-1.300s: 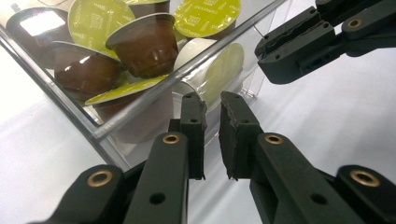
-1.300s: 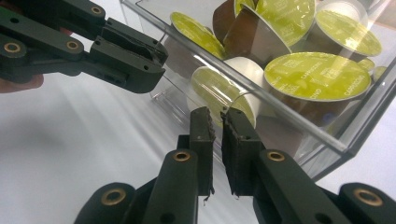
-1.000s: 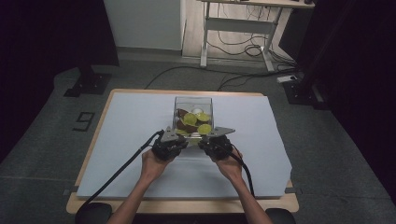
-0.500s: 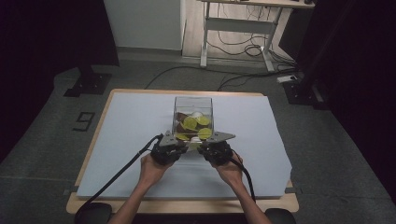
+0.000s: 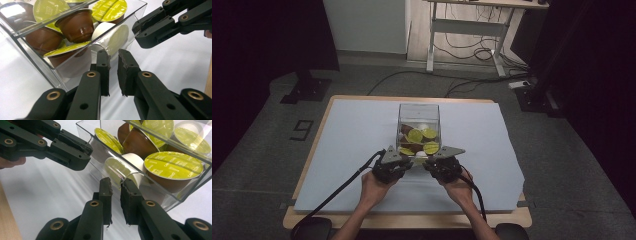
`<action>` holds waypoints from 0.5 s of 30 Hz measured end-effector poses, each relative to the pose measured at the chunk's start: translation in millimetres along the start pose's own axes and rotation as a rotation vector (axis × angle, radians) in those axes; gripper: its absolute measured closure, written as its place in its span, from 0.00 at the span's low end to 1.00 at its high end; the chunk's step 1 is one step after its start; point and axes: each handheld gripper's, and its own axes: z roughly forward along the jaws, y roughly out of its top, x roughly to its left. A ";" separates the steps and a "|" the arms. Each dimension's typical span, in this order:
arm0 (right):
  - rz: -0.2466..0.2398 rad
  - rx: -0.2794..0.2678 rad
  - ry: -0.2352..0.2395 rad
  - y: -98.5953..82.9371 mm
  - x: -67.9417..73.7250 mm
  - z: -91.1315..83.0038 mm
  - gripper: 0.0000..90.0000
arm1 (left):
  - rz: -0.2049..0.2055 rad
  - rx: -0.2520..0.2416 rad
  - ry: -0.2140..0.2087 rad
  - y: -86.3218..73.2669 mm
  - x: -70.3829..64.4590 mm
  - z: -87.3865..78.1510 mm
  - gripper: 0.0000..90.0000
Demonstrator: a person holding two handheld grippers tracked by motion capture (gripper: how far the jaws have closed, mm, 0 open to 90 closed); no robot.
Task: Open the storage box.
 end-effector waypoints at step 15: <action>-0.003 -0.002 0.013 -7.8 11.2 -10.4 0.87 | -0.013 -0.015 -0.024 -8.2 -12.7 -8.8 0.89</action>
